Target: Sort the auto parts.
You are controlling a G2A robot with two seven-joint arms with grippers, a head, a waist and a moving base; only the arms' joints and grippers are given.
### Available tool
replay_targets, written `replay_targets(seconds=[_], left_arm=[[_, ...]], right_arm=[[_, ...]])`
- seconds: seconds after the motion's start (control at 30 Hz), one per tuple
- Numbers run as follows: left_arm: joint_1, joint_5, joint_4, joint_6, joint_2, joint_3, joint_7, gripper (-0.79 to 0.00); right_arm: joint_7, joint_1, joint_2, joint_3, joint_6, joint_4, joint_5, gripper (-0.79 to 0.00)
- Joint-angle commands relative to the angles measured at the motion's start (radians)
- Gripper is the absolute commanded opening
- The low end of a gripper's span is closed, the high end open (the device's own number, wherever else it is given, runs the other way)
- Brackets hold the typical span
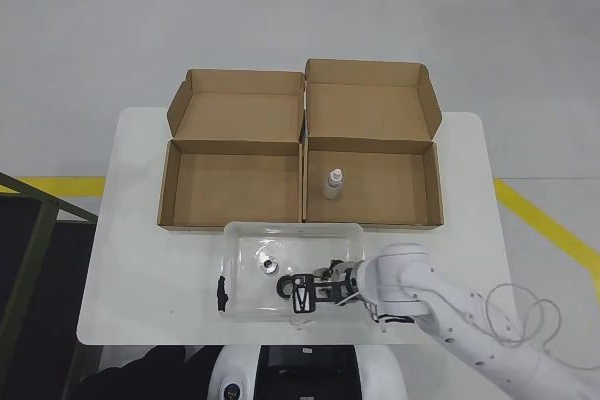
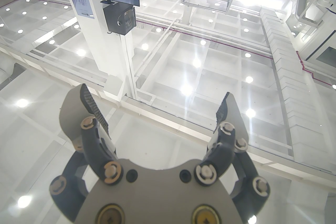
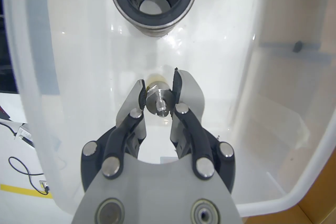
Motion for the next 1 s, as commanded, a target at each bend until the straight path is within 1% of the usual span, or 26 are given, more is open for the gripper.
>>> replay_targets(seconds=[0.0,0.23,0.4,0.67,0.73,0.8,0.97], left_arm=[[0.0,0.0,0.0,0.0,0.0,0.0,0.0,0.0],[0.0,0.0,0.0,0.0,0.0,0.0,0.0,0.0],[0.0,0.0,0.0,0.0,0.0,0.0,0.0,0.0],[0.0,0.0,0.0,0.0,0.0,0.0,0.0,0.0],[0.0,0.0,0.0,0.0,0.0,0.0,0.0,0.0],[0.0,0.0,0.0,0.0,0.0,0.0,0.0,0.0],[0.0,0.0,0.0,0.0,0.0,0.0,0.0,0.0]], right_arm=[[0.002,0.002,0.005,0.006,0.002,-0.023,0.006,-0.785],[-0.016,-0.016,0.021,0.061,0.022,-0.105,0.011,-0.785],[-0.091,-0.039,0.03,0.109,0.025,-0.141,0.006,-0.785],[-0.318,-0.058,0.038,0.177,-0.044,-0.133,0.049,-0.785],[-0.393,-0.065,0.038,0.191,-0.054,-0.124,0.07,-0.785],[-0.494,-0.072,0.037,0.206,-0.085,-0.109,0.111,-0.785],[-0.606,-0.066,0.037,0.233,-0.12,-0.08,0.101,-0.785]])
